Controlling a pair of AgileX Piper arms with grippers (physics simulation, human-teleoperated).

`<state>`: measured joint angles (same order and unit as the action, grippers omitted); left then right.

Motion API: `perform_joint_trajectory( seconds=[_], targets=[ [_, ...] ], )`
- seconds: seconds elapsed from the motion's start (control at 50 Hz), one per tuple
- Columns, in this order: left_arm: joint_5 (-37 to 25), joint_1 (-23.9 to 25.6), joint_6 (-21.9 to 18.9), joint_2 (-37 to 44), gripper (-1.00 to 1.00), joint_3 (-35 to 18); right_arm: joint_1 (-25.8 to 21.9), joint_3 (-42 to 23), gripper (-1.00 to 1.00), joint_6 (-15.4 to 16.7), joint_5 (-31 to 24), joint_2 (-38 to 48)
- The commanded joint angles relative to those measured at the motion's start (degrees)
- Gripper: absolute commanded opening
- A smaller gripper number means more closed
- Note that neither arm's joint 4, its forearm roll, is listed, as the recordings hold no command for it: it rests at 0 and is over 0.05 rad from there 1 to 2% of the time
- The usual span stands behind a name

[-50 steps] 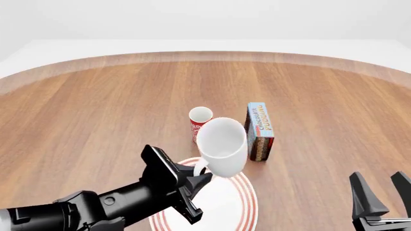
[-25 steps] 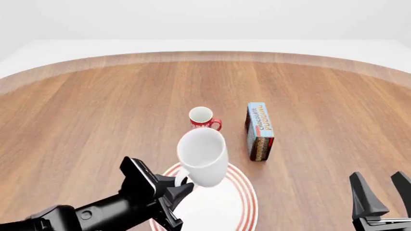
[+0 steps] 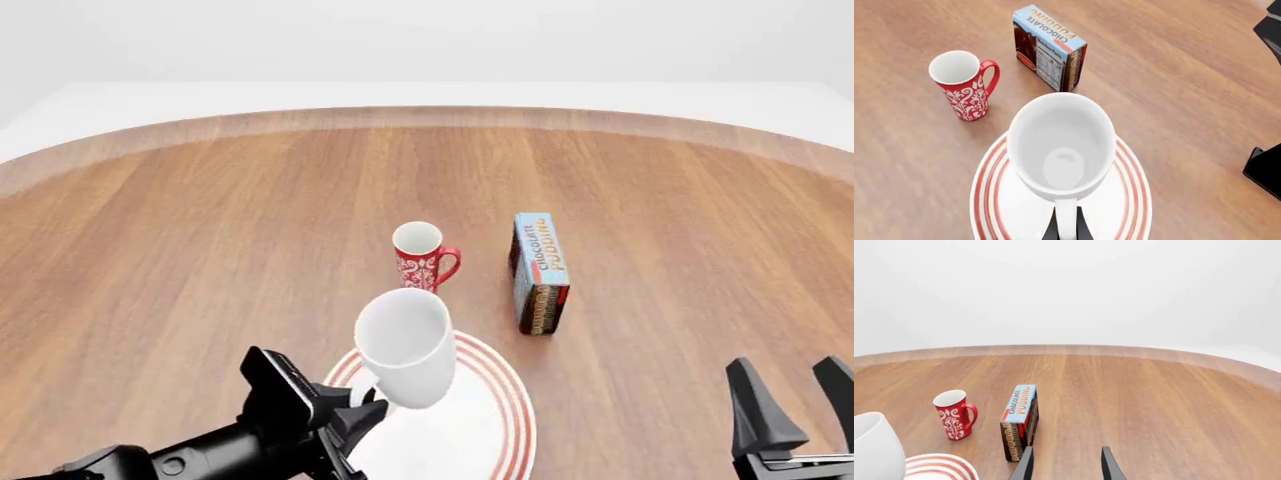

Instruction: Pick up the white mug and put it on the plate, and put the chocolate pudding to the right of the plate.

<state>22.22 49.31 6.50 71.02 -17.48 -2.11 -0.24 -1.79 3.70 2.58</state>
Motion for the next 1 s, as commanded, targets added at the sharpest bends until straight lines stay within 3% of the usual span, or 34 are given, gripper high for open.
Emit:
perform_joint_trajectory(
  seconds=[0.02, 1.0],
  targets=[
    [2.06, -0.37, 0.47, 2.69, -1.00, 0.81, -0.03, -0.02, 1.00, 0.09, -0.16, -0.19],
    [11.22, -0.79, 3.38, 14.51, -1.00, 2.64, -0.02, -0.02, 1.00, 0.06, -0.40, -0.45]
  ],
)
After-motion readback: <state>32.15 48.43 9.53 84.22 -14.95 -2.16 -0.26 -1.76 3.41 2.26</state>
